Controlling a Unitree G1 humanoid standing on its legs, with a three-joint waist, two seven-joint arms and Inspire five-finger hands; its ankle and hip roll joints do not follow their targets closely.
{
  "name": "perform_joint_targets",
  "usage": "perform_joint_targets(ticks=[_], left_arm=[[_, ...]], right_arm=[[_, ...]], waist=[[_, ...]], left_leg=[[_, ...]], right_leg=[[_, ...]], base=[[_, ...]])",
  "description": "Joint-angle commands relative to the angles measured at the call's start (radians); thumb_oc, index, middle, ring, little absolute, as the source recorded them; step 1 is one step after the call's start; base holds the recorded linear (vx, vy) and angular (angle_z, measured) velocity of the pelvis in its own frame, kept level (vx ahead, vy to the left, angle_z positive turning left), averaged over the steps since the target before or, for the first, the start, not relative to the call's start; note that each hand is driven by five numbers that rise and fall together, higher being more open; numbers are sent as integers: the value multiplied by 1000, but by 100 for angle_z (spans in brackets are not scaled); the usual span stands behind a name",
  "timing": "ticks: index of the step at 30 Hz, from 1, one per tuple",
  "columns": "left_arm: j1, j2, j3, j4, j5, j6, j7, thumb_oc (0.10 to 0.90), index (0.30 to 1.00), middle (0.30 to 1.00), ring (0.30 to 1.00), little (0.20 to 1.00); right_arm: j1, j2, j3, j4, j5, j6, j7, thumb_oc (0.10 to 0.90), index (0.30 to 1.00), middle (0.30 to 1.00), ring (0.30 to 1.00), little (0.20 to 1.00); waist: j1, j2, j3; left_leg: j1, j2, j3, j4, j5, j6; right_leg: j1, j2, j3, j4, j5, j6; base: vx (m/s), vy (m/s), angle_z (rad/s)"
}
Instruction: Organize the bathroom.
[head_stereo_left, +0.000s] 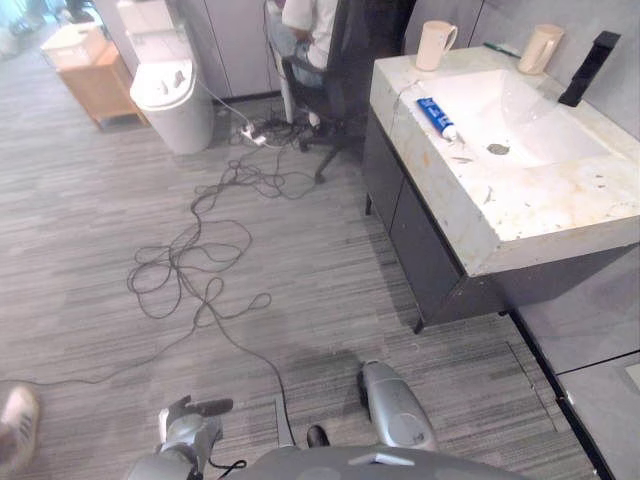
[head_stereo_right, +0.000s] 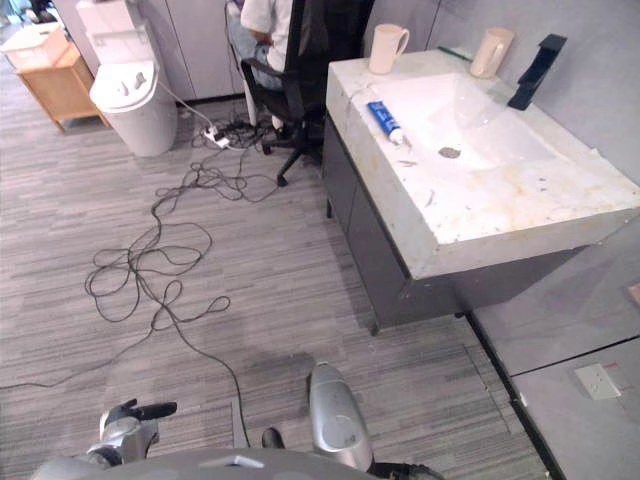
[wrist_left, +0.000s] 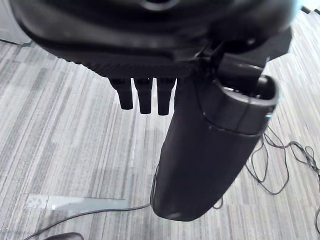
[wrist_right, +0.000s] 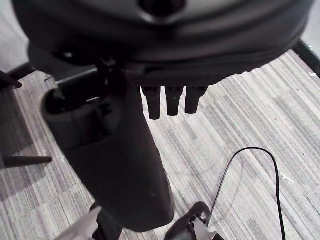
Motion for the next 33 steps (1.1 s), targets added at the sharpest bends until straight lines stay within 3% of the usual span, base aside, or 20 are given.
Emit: perform_joint_targets(ticks=[1,3,5,7,8,9,11,12,13,15,17,18,19,20,21,22,26,29,30,33], left_arm=[[-30,13,-18,-43,55,-35,19,800,900,900,900,900],[-28,4,-18,-44,52,-43,36,800,900,900,900,900],[-25,1,-24,-48,57,-44,39,800,900,900,900,900],[-16,-7,-16,-53,66,-34,32,800,900,900,900,900],[-14,-10,-14,-54,76,-29,20,800,900,900,900,900],[-17,-14,-16,-54,113,-35,-1,800,900,900,900,900],[-21,-18,-19,-55,115,-35,-1,800,900,900,900,900],[-25,-29,-18,-57,112,-23,11,800,900,900,900,900],[-26,-29,-18,-57,113,-23,11,800,900,900,900,900],[-28,-39,-13,-61,123,-9,31,800,900,900,900,900],[-23,-37,-7,-64,109,-11,47,800,900,900,900,900],[-16,-28,-10,-71,92,-4,52,800,900,900,900,900],[-6,-19,-18,-79,69,-3,59,800,900,900,900,900],[-1,-16,-21,-82,68,-2,58,800,900,900,900,900],[15,-7,-26,-84,58,-5,57,800,900,900,900,900],[39,2,-24,-74,56,-15,50,800,900,900,900,900],[60,9,-9,-54,95,-16,28,800,900,900,900,900],[63,31,-27,-40,121,1,11,800,900,900,900,900],[63,44,-24,-34,133,5,1,800,900,900,900,900],[63,54,-11,-30,107,2,1,800,900,900,900,900]], right_arm=[[6,-59,28,4,-21,-39,-11,800,900,900,900,900],[18,-57,27,1,-39,-38,-8,800,900,900,900,900],[29,-56,23,5,-37,-40,-6,800,900,900,900,900],[44,-61,12,11,-35,-45,-4,800,900,900,900,900],[51,-65,3,8,-25,-45,-8,800,900,900,900,900],[47,-73,-4,5,-10,-33,-9,800,900,900,900,900],[41,-75,-4,1,-21,-25,-6,800,900,900,900,900],[25,-80,5,-3,-8,-26,-9,800,900,900,900,900],[25,-80,5,-3,-8,-26,-9,800,900,900,900,900],[4,-83,8,-10,2,-32,-5,800,900,900,900,900],[-17,-79,18,-7,-23,-40,-3,800,900,900,900,900],[-33,-72,31,-1,-25,-46,-9,800,900,900,900,900],[-47,-67,43,5,-29,-51,-11,800,900,900,900,900],[-53,-65,46,8,-24,-50,-14,800,900,900,900,900],[-64,-61,57,12,-12,-46,-23,800,900,900,900,900],[-73,-60,64,15,-9,-36,-26,800,900,900,900,900],[-67,-49,45,4,67,-52,-58,800,900,900,900,900],[-30,-46,14,-3,16,-90,-29,800,900,900,900,900],[-19,-51,6,-7,-9,-102,-18,800,900,900,900,900],[-11,-54,1,-6,-20,-105,-5,800,900,900,900,900]], waist=[[-35,-45,-35],[-35,-59,-34],[-37,-56,-38],[-51,-43,-54],[-61,-34,-64],[-71,-26,-79],[-65,-32,-85],[-46,-52,-91],[-45,-49,-90],[-15,-78,-92],[14,-87,-80],[30,-89,-74],[47,-80,-73],[54,-79,-73],[75,-69,-75],[92,-61,-80],[87,-19,-96],[59,28,-78],[52,34,-63],[46,23,-49]], left_leg=[[15,-2,-1,35,-43,-74],[58,-29,9,47,-85,-71],[82,-43,-2,64,-117,-56],[113,-45,-17,103,-126,-73],[121,-28,-7,163,-84,-104],[79,17,17,395,91,-190],[19,21,7,516,178,-223],[-87,24,6,655,203,-226],[-89,27,7,660,199,-226],[-228,60,21,745,129,-179],[-305,118,27,686,81,-137],[-319,143,16,598,66,-118],[-320,152,-22,407,66,-108],[-318,154,-36,346,62,-105],[-314,168,-114,191,99,-117],[-338,185,-186,164,142,-130],[-274,182,-146,110,123,-126],[-183,173,-87,77,92,-98],[-163,165,-55,90,64,-86],[-126,143,-3,95,32,-77]], right_leg=[[81,30,-36,-316,186,39],[61,34,-101,-338,229,40],[79,46,-91,-313,206,16],[100,66,-86,-275,168,-17],[124,73,-89,-283,152,-39],[198,87,-71,-314,119,-84],[238,88,-47,-325,100,-99],[288,77,-20,-339,77,-116],[288,80,-20,-339,77,-116],[333,60,8,-333,44,-126],[366,59,44,-323,15,-134],[376,58,66,-310,-9,-135],[383,64,96,-300,-32,-123],[387,64,109,-297,-39,-118],[394,75,149,-293,-55,-103],[392,79,197,-272,-82,-93],[336,50,167,-123,-122,-56],[136,27,111,291,-26,-15],[84,10,84,363,-3,-15],[80,-10,34,293,10,-9]], base=[[582,48,9],[550,36,-5],[422,15,-25],[418,31,-12],[505,-3,15],[436,-30,29],[401,-29,38],[314,-7,-9],[346,23,-67],[331,89,-81],[320,167,-93],[362,302,-127],[379,336,-134],[424,371,-121],[530,385,-113],[500,378,-107],[343,301,-105],[352,355,-97],[297,281,-129],[314,129,-85]])
